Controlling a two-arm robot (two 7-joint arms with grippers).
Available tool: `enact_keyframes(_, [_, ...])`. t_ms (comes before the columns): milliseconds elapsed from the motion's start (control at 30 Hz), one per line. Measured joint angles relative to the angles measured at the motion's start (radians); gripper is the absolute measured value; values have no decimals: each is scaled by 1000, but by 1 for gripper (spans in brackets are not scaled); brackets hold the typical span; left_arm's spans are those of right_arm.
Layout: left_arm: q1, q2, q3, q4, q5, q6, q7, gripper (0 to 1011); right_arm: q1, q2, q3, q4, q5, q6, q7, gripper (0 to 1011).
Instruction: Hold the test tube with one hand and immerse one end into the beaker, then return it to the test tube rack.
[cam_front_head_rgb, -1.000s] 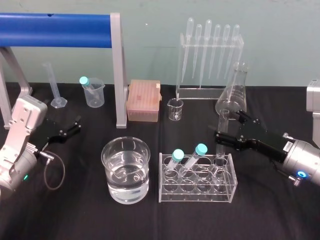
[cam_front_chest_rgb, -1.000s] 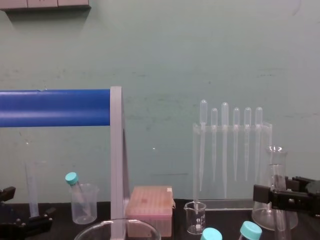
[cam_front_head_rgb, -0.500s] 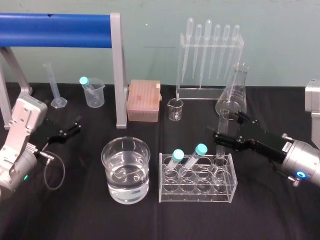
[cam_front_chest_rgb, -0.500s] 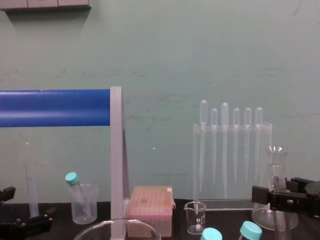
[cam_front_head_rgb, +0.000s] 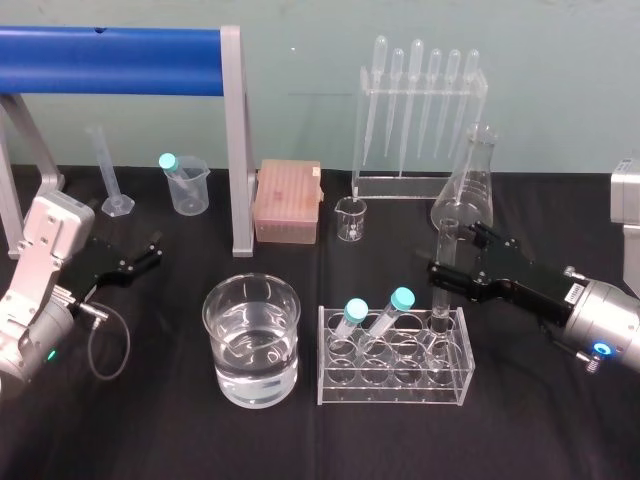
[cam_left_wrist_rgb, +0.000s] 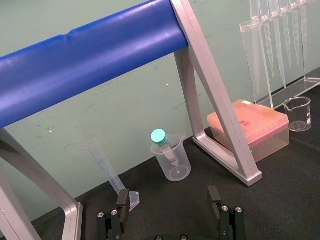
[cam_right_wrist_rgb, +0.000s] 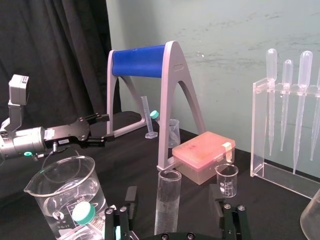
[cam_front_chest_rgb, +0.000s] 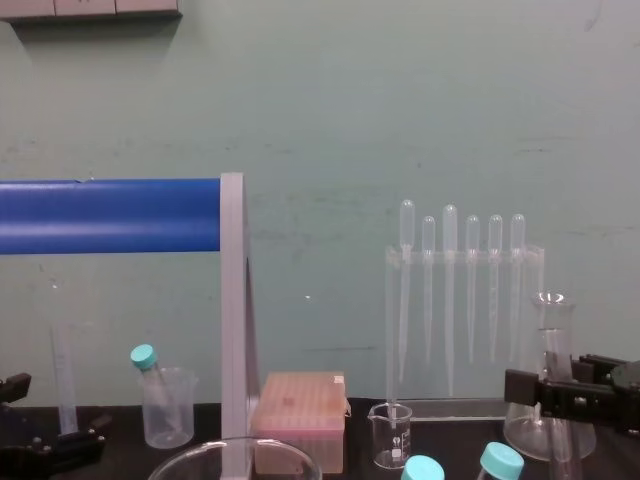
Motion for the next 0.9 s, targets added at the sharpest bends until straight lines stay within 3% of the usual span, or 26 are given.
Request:
enact_keyframes(233, [0, 0, 0, 0, 0, 0, 0, 1000, 0, 0, 0, 0, 0, 0, 0, 749])
enact_keyframes(467, [0, 0, 0, 0, 0, 0, 0, 1000, 0, 0, 1, 0, 0, -1, 1, 488])
enact_keyframes(533, [0, 0, 0, 0, 0, 0, 0, 1000, 0, 0, 1, 0, 0, -1, 1, 468])
enact_keyframes(700, [0, 0, 0, 0, 0, 0, 0, 1000, 0, 0, 1, 0, 0, -1, 2, 266])
enact_keyframes(900, [0, 0, 0, 0, 0, 0, 0, 1000, 0, 0, 1, 0, 1, -2, 3, 236])
